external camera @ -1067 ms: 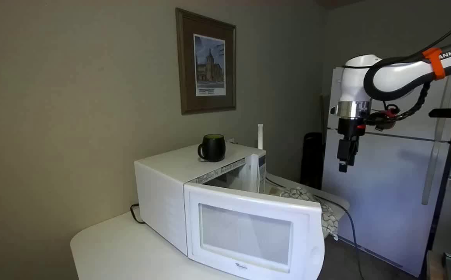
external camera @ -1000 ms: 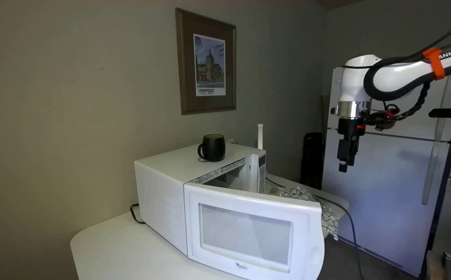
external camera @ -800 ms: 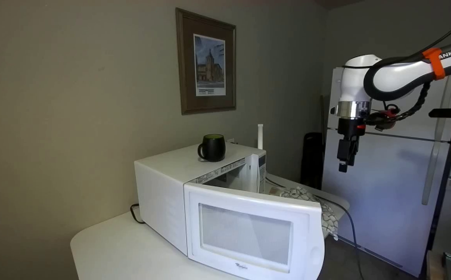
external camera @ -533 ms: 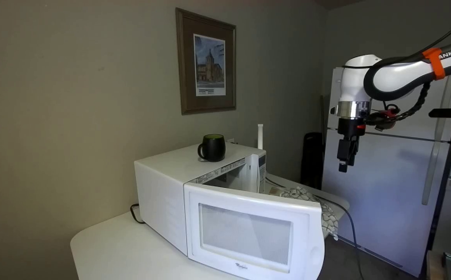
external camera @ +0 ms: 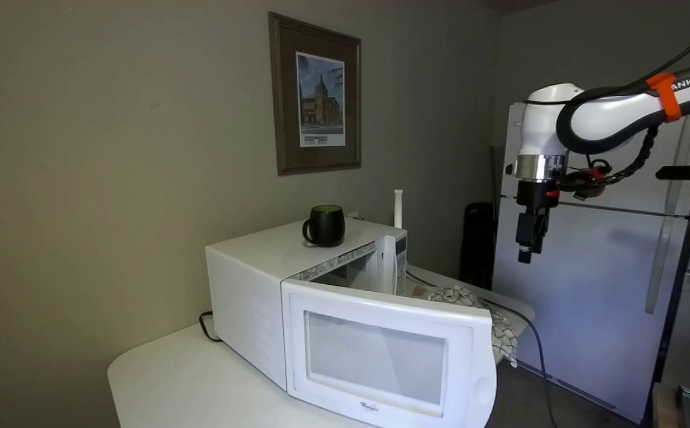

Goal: Remove the bottle from the microwave and put it on top o

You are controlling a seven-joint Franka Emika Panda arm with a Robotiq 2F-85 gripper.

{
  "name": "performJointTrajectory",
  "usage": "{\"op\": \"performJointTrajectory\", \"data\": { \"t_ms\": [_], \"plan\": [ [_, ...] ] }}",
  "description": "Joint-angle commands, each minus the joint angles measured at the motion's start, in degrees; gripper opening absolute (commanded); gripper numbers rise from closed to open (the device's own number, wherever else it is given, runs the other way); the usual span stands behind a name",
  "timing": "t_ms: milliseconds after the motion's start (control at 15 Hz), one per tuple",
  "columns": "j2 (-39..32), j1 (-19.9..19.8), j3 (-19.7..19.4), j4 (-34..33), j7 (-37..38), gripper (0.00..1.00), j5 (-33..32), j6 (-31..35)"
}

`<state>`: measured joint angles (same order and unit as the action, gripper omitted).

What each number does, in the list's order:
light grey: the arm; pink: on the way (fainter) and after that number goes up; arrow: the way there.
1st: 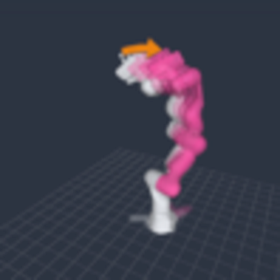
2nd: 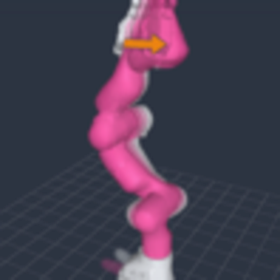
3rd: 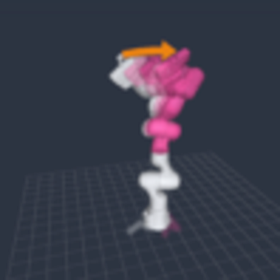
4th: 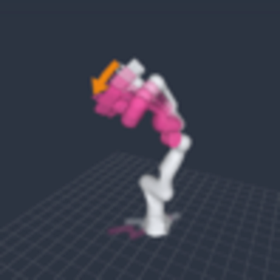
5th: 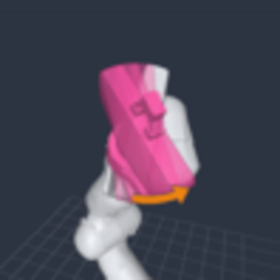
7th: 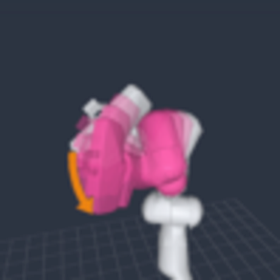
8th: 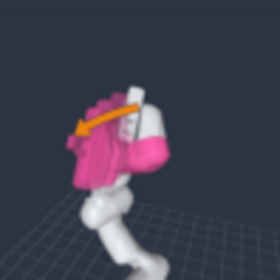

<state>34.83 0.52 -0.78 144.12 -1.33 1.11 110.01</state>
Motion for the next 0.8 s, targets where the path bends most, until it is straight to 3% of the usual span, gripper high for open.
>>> {"op": "performJointTrajectory", "data": {
  "t_ms": [0, 533, 733],
  "plan": [
    [-0.01, -0.39, 0.65, 0.19, 0.66, 1.0, -0.75, 0.92],
    [-12.32, -3.89, 4.84, -0.59, 7.6, 1.0, -12.03, 25.69],
    [-19.73, -3.28, 5.52, -3.15, 10.88, 1.0, -10.65, 32.32]
  ]
}}
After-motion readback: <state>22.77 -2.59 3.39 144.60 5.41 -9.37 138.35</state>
